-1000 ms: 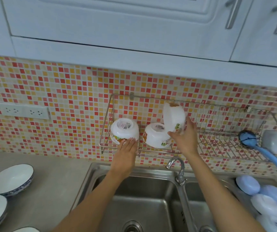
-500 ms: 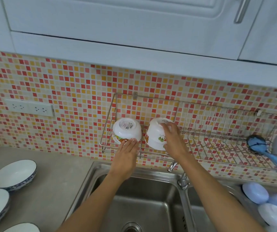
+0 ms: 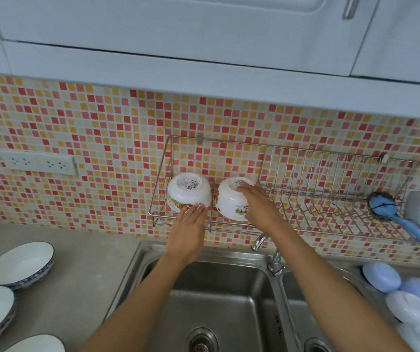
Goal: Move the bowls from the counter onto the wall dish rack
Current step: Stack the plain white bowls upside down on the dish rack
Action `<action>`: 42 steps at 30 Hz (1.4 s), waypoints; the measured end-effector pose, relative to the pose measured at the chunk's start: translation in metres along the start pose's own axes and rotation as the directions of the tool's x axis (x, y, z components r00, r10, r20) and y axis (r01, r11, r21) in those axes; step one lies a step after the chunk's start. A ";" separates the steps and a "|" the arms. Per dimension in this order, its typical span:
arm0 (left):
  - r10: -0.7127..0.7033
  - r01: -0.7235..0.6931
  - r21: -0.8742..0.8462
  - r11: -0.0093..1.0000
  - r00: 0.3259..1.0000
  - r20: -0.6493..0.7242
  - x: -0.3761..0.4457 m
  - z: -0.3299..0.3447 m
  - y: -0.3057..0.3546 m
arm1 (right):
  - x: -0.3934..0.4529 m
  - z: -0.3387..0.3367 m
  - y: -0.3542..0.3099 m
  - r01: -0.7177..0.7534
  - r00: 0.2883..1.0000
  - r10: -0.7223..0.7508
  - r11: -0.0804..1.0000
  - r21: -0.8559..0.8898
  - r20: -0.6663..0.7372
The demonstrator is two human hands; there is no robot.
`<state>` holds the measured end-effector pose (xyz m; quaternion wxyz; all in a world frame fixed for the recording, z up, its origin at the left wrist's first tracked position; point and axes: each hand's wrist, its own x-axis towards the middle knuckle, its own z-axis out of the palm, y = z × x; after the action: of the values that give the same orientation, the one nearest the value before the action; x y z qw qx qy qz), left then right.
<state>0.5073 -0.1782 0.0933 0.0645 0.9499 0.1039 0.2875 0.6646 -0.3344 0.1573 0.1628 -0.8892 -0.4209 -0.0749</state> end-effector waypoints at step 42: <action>-0.301 0.337 -0.125 0.933 0.923 0.239 0.086 -0.014 -0.050 | -0.003 0.029 0.000 -0.213 0.965 0.221 0.974 0.070 -0.139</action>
<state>0.5617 -0.1089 0.1417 0.1992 0.9372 0.2260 0.1757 0.6628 -0.3262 0.1290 0.2245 -0.9174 -0.3097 -0.1099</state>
